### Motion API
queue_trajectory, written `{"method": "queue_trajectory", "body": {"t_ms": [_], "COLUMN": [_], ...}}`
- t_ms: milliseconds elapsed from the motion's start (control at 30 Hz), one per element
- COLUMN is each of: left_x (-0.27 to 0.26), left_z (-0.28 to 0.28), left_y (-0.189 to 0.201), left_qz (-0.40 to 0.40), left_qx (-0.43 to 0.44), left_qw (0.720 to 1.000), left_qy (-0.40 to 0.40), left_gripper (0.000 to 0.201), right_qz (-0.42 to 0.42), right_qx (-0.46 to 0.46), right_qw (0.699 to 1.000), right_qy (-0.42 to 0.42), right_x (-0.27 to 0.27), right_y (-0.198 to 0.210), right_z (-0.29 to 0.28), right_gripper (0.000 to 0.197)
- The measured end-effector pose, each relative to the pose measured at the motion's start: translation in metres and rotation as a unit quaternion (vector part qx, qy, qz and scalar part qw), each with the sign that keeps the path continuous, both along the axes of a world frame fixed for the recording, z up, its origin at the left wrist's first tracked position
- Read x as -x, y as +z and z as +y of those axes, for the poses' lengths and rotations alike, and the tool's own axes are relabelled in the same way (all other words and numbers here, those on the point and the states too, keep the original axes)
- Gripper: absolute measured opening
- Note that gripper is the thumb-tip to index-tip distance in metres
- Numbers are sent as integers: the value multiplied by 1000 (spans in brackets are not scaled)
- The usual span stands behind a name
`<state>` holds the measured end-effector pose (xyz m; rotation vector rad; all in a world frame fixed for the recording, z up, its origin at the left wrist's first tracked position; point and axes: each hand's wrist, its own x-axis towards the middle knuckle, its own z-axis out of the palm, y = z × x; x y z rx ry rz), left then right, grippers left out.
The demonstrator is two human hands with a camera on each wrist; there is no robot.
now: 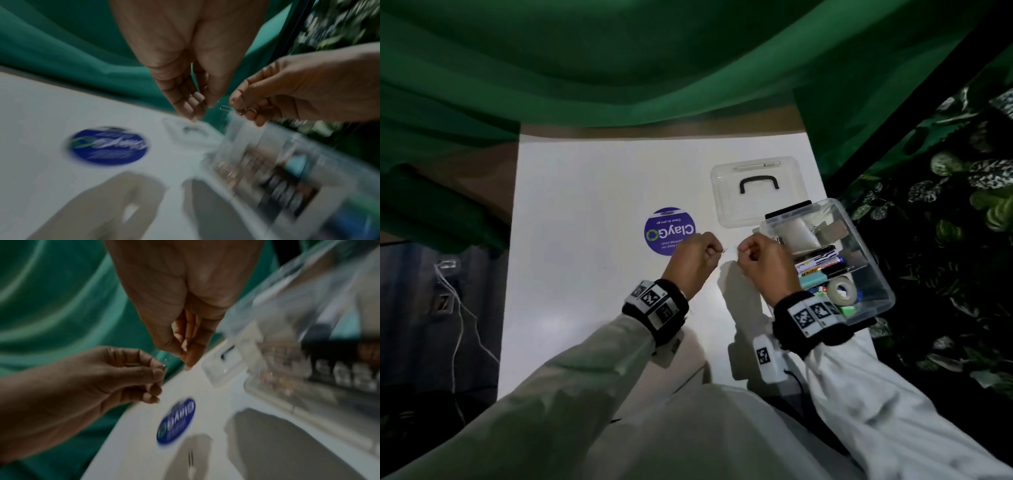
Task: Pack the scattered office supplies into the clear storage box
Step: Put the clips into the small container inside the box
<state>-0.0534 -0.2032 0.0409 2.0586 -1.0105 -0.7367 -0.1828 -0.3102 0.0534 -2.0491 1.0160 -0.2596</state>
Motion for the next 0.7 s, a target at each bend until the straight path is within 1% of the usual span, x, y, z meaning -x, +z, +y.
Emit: {"method": "queue_trajectory", "body": {"t_ms": [67, 167, 233, 300, 333, 367, 400, 467, 533, 567, 600, 667, 700], "left_x": [13, 29, 34, 33, 30, 25, 18, 1, -17, -26, -30, -35, -35], "left_z": [-34, -82, -104, -113, -113, -109, -102, -80, -48, -29, -12, 20, 32], "left_y": [16, 28, 29, 28, 27, 28, 27, 21, 8, -3, -14, -37, -48], "left_qz": [10, 2, -16, -42, -49, -49, -45, -47, -50, -49, -51, -64, -67], "left_qx": [36, 40, 16, -11, -17, -18, -14, -12, -48, -87, -135, -226, -253], "left_qw": [999, 998, 997, 994, 993, 993, 994, 998, 998, 995, 990, 972, 965], "left_qy": [-13, -56, -78, -104, -110, -107, -93, -42, -2, 5, 6, 1, -1], "left_gripper": [7, 8, 11, 17, 19, 20, 20, 15, 7, 3, 2, 8, 10], "right_qz": [-21, 5, 49, 114, 132, 131, 109, 37, -6, 9, 44, 137, 178], "right_qx": [25, 36, 44, 48, 52, 63, 85, 120, 95, 69, 45, 0, -17], "right_qw": [998, 992, 990, 988, 987, 987, 988, 990, 995, 997, 996, 983, 974], "right_qy": [-53, -124, -124, -93, -77, -69, -66, -60, -13, 28, 69, 122, 139], "right_x": [16, 27, 26, 25, 25, 24, 23, 21, 16, 12, 10, 3, -2], "right_y": [22, 31, 29, 29, 30, 33, 36, 36, 25, 14, 3, -22, -35], "right_z": [-27, -64, -82, -90, -89, -87, -82, -66, -42, -25, -9, 25, 39], "right_gripper": [6, 5, 9, 12, 15, 18, 19, 15, 8, 5, 2, 8, 13]}}
